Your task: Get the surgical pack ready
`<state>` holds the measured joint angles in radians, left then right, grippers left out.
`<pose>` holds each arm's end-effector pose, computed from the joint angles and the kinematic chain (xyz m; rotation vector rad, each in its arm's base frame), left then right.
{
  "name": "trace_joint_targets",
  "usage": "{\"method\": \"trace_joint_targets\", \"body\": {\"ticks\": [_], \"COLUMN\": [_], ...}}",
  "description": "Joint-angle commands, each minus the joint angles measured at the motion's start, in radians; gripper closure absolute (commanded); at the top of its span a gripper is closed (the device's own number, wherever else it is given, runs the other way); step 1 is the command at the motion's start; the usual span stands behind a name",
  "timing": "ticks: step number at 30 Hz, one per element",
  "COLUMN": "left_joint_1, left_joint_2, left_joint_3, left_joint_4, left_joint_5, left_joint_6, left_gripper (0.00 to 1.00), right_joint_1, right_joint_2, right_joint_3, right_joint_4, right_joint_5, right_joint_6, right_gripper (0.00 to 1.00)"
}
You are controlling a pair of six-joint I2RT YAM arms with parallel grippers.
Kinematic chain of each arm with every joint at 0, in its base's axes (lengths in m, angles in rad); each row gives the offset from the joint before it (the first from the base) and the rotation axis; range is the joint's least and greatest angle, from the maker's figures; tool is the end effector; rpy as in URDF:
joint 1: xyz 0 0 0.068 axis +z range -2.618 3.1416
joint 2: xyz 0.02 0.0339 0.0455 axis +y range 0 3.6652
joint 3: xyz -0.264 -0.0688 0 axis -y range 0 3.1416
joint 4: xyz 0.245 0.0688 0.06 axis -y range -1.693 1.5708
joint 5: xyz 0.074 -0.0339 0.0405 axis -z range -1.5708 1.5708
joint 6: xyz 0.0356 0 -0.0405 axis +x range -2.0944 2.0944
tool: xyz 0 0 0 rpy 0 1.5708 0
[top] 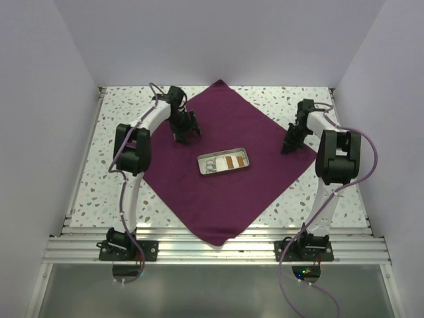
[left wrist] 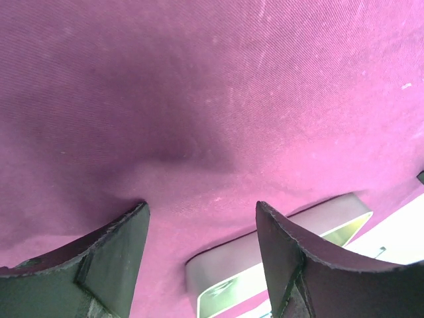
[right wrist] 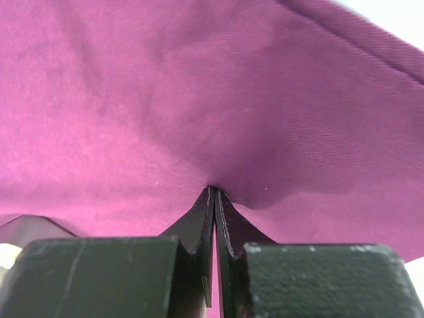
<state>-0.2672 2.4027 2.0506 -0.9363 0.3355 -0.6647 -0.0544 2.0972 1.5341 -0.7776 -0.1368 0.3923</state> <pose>0.4751 -0.1422 0.1598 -0.5169 2.9289 -0.6397 0.4164 -0.0178 0.1553 0.6258 2.8596 0.2546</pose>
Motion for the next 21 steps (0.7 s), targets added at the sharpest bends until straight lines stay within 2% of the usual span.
{"method": "trace_joint_targets", "body": {"ticks": [1,7,9,12,13,16,18,21], "left_joint_1": [0.04,0.127,0.144,0.16,0.166,0.175,0.174,0.168], "left_joint_2": [0.021,-0.105,-0.163,-0.27,-0.298,-0.396,-0.468,-0.577], "left_joint_3": [-0.035,-0.066,-0.095,-0.18,-0.205,-0.318,-0.421,-0.591], "left_joint_4": [0.007,-0.016,-0.039,-0.027,-0.027,-0.013,0.005,0.074], "left_joint_5": [-0.047,-0.164,-0.2,-0.252,-0.263,-0.237,-0.187,-0.081], "left_joint_6": [0.013,0.1,0.114,0.145,0.148,0.155,0.158,0.142], "left_gripper": [0.3,0.31,0.31,0.31,0.31,0.31,0.35,0.42], "right_joint_1": [-0.022,-0.01,0.03,0.108,0.128,0.191,0.22,0.252], "right_joint_2": [0.023,-0.029,-0.075,-0.129,-0.138,-0.154,-0.175,-0.201], "right_joint_3": [-0.02,-0.038,-0.046,-0.032,-0.019,-0.014,-0.031,-0.067], "right_joint_4": [-0.022,-0.008,-0.006,-0.021,-0.035,-0.064,-0.057,-0.049], "right_joint_5": [0.215,0.14,0.103,0.069,0.062,0.022,-0.016,-0.043], "right_joint_6": [-0.082,-0.069,-0.072,-0.078,-0.081,-0.079,-0.07,-0.079], "right_gripper": [0.97,0.97,0.96,0.91,0.85,0.82,0.82,0.75]}}
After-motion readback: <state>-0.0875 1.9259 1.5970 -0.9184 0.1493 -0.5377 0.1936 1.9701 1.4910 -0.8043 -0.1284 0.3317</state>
